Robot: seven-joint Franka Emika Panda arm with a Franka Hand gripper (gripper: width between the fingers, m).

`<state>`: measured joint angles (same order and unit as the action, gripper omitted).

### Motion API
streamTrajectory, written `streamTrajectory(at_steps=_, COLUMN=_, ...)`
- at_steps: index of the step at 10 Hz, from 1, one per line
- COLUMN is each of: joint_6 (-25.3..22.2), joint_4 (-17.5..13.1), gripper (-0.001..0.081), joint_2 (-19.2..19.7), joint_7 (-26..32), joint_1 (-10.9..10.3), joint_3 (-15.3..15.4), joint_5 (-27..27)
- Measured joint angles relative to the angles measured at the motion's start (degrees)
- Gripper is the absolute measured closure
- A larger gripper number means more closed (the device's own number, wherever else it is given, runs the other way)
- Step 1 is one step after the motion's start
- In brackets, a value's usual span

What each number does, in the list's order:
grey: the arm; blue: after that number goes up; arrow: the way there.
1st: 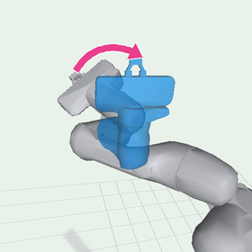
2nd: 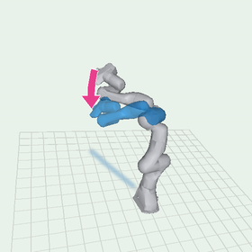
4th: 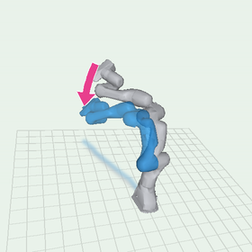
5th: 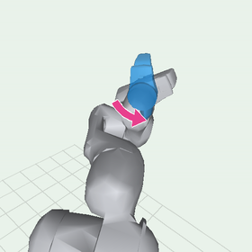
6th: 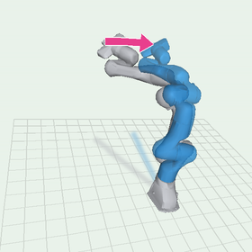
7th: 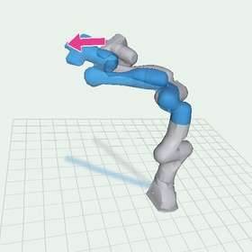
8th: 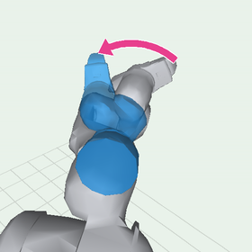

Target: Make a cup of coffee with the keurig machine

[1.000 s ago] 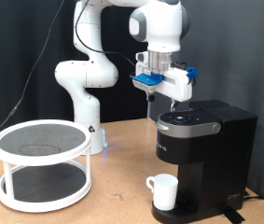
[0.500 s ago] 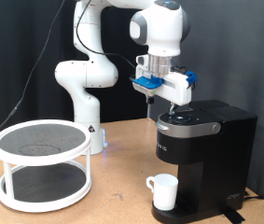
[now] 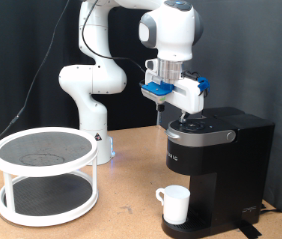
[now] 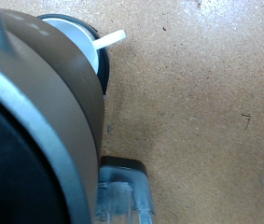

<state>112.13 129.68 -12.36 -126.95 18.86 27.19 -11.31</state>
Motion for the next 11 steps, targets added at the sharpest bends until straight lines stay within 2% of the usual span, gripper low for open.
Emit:
streamTrajectory(at_steps=2, joint_6=-3.6, joint_4=-2.2, gripper=0.0072, joint_2=1.6, joint_7=0.4, joint_1=0.1, joint_3=-0.2, joint_5=-0.3)
streamTrajectory(at_steps=4, joint_6=-4.5, joint_4=-3.0, gripper=0.0072, joint_2=2.2, joint_7=1.0, joint_1=0.1, joint_3=-0.2, joint_5=-0.3)
streamTrajectory(at_steps=7, joint_6=-0.8, joint_4=-1.7, gripper=0.0072, joint_2=1.5, joint_7=4.5, joint_1=-0.1, joint_3=-0.1, joint_5=-3.0)
streamTrajectory(at_steps=9, joint_6=2.8, joint_4=0.0, gripper=0.0072, joint_2=-0.5, joint_7=9.0, joint_1=-0.2, joint_3=-0.3, joint_5=-7.5)
streamTrajectory(at_steps=11, joint_6=3.7, joint_4=0.7, gripper=0.0072, joint_2=-3.5, joint_7=11.3, joint_1=-0.2, joint_3=-1.0, joint_5=-10.6)
